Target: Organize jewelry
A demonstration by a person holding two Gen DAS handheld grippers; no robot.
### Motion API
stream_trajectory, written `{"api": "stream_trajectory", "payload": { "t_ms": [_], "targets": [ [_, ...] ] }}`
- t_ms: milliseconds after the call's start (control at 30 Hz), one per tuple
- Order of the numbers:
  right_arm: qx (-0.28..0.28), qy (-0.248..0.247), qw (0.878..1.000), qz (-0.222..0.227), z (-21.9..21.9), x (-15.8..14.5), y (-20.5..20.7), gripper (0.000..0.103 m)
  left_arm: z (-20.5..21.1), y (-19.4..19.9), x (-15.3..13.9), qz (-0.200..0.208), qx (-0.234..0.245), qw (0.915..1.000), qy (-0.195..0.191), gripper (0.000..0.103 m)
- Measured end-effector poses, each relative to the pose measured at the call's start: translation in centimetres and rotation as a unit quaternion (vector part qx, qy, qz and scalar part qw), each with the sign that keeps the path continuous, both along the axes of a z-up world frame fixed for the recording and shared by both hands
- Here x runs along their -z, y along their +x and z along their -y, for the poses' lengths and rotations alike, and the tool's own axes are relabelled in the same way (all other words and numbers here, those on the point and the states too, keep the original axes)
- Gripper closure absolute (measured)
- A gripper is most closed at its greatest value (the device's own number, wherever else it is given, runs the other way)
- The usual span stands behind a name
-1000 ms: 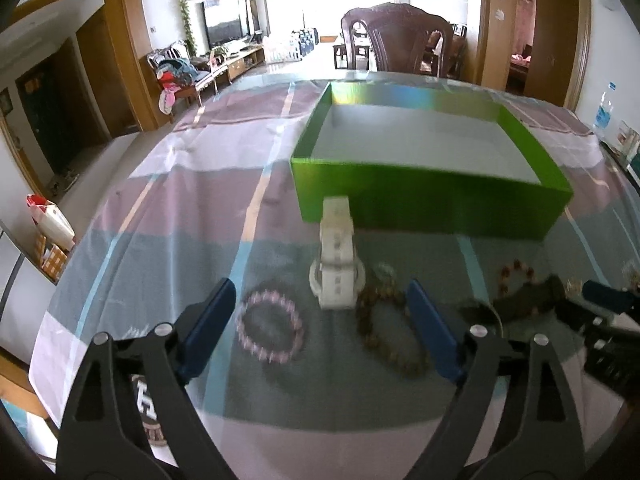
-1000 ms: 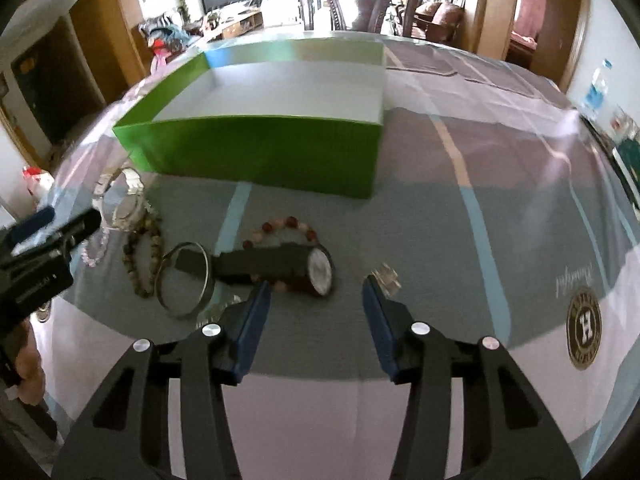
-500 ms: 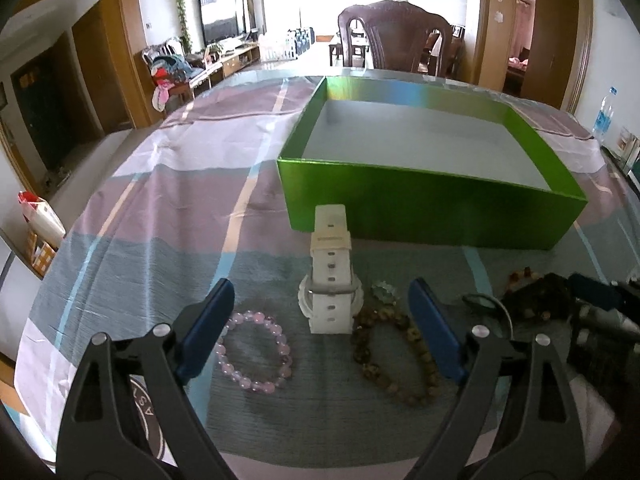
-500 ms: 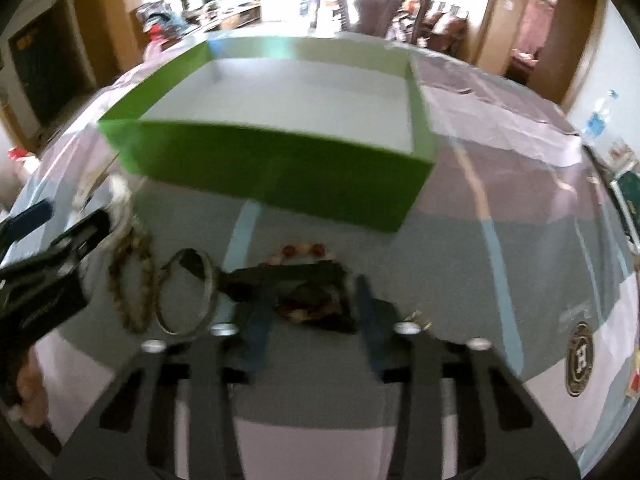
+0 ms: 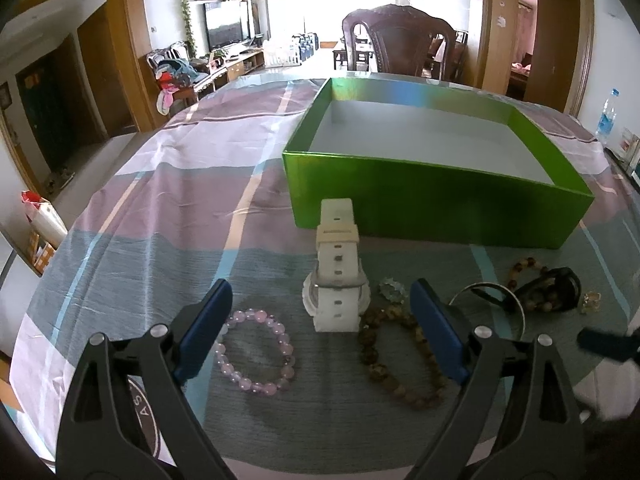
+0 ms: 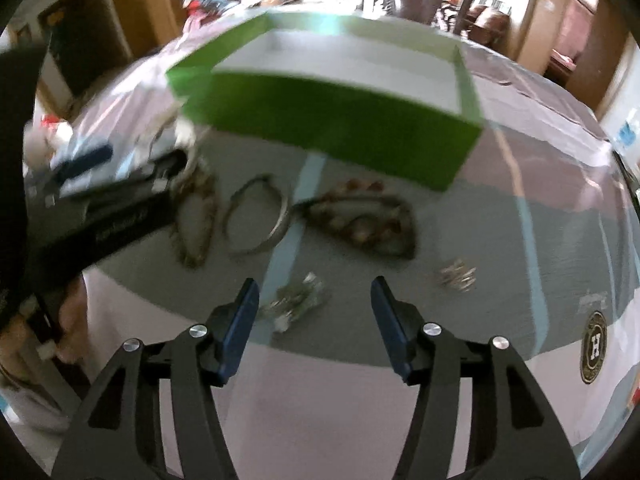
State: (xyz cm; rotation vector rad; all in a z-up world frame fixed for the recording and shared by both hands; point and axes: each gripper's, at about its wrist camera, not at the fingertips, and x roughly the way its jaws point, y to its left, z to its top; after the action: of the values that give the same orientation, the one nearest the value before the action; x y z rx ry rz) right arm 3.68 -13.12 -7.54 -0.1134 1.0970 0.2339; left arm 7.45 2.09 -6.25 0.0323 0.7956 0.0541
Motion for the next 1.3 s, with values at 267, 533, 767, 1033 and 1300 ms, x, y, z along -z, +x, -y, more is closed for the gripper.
{"api": "stream_trajectory", "payload": {
  "t_ms": [267,533,767,1033,1300],
  "targets": [
    [0.023,-0.005,1.0,0.018,0.4,0.9,-0.3,0.086,0.0,-0.1,-0.1,0.005,-0.004,0.9999,0.011,0.013],
    [0.08,-0.004,0.996,0.04,3.0,0.7,-1.1,0.086,0.2,-0.7,-0.4,0.019,-0.007,0.9995,0.022,0.012],
    [0.098,0.003,0.993,0.059,2.7,-0.6,-2.7,0.086,0.7,-0.5,-0.1,0.014,-0.002,0.9993,0.033,0.012],
    [0.118,-0.003,0.99,0.072,2.1,-1.7,-3.3,0.086,0.8,-0.4,0.1,0.011,-0.006,0.9994,0.032,0.012],
    [0.151,-0.006,0.985,0.085,3.2,-2.6,-2.1,0.086,1.1,0.1,0.7,-0.001,0.006,0.9994,0.035,0.012]
  ]
}}
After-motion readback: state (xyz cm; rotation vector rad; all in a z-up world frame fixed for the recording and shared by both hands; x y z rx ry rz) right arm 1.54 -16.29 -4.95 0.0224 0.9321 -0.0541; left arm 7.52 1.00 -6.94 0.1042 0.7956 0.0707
